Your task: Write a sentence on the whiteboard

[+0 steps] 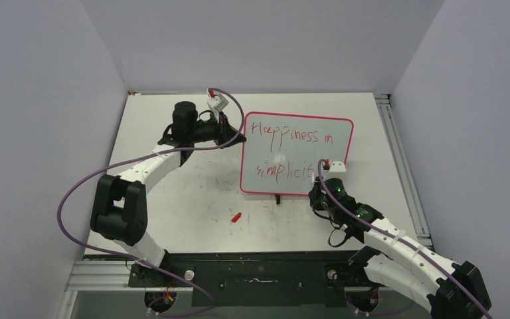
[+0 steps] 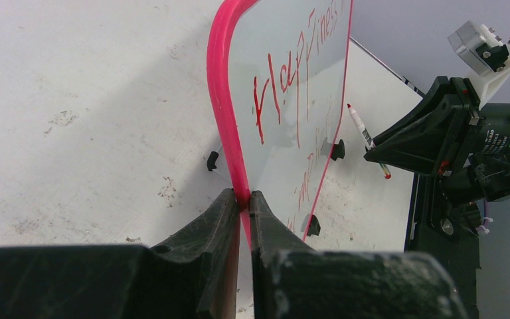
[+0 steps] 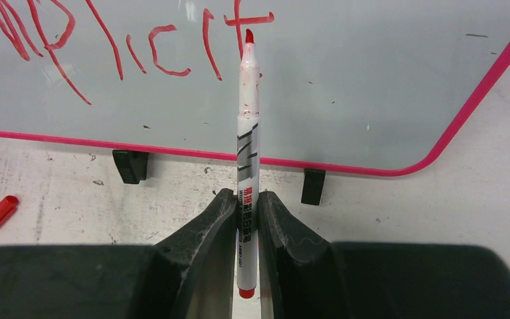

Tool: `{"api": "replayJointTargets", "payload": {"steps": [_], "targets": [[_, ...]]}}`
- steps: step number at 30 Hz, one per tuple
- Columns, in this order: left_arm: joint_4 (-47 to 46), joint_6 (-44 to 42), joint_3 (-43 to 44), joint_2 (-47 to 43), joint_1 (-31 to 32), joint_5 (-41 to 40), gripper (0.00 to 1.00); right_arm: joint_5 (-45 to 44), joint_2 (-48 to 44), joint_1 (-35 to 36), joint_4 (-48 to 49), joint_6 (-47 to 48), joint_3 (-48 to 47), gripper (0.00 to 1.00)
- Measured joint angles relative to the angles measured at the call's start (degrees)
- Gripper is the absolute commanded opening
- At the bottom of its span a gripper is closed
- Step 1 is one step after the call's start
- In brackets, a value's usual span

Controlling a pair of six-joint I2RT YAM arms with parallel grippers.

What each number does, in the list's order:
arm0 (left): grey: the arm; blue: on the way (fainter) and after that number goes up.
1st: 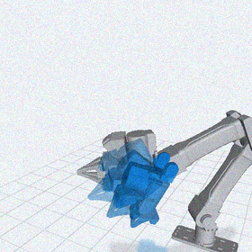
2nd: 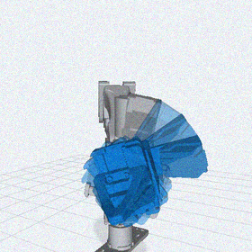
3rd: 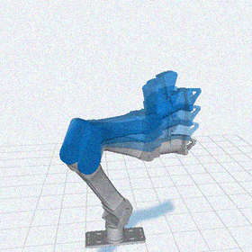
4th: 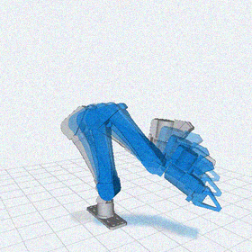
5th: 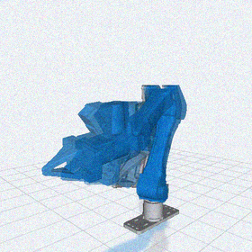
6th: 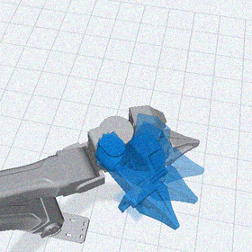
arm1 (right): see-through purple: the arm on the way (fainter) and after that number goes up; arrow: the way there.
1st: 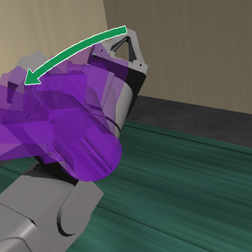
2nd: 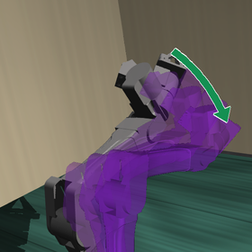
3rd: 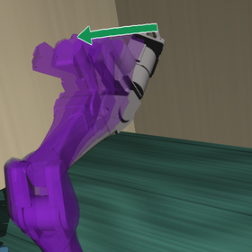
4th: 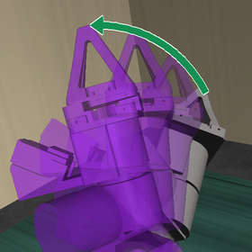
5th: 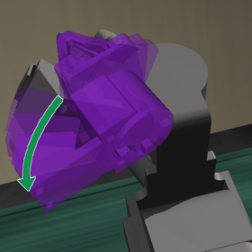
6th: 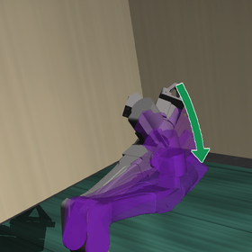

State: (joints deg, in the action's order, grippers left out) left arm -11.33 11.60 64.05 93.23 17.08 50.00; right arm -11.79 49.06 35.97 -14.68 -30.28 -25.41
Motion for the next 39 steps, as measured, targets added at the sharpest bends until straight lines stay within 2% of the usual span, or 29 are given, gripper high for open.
{"api": "replayJointTargets", "payload": {"steps": [9, 22, 39], "targets": [[0.0, 0.0, 0.0, -0.1, 0.0, 0.0, 0.00, 0.7, 0.9, -0.9, -0.4, 1.7, -1.5, 0.05], [0.0, 0.0, -0.1, -0.1, 0.0, 0.0, 0.00, 8.7, 1.2, -11.1, 1.1, 5.3, -1.6, 0.05], [0.0, 0.0, -0.1, -0.1, 0.0, 0.0, 0.00, 13.7, 5.3, -12.0, 3.2, 5.4, -1.6, 0.05]]}}
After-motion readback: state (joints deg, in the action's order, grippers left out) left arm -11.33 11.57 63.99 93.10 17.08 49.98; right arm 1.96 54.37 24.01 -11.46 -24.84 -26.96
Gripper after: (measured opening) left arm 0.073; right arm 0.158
